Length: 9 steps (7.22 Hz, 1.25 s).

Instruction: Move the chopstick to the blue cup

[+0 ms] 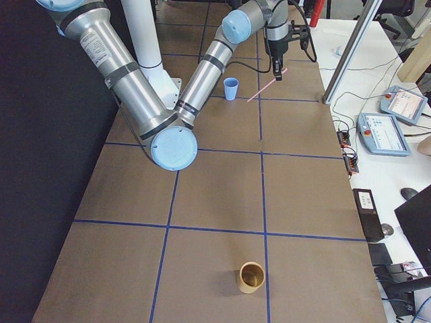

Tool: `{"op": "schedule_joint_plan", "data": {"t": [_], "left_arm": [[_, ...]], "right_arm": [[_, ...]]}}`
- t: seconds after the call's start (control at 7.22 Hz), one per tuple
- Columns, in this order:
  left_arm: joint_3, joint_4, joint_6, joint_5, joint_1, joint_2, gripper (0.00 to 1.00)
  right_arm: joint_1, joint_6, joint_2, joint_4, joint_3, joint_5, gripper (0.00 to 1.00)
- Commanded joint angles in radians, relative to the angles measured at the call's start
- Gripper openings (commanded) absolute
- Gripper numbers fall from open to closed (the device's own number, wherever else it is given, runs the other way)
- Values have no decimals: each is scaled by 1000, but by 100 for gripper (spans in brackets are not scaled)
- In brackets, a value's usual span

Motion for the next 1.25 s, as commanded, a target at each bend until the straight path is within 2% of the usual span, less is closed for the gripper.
{"op": "schedule_joint_plan", "data": {"t": [0.0, 0.28, 0.42, 0.55, 1.11], "left_arm": [[24, 0, 199, -2, -115, 69, 100], [91, -1, 333, -4, -196, 76, 100], [108, -9, 368, -4, -216, 86, 100], [112, -11, 372, -4, -218, 89, 100], [116, -12, 373, -2, -222, 99, 100]], "right_arm": [[-275, 172, 130, 5, -5, -274, 0], [-468, 284, 196, 9, -55, -500, 0], [-516, 288, 207, 14, -86, -564, 0], [-532, 292, 205, 67, -111, -579, 0], [-600, 323, 202, 150, -197, -635, 0]]}}
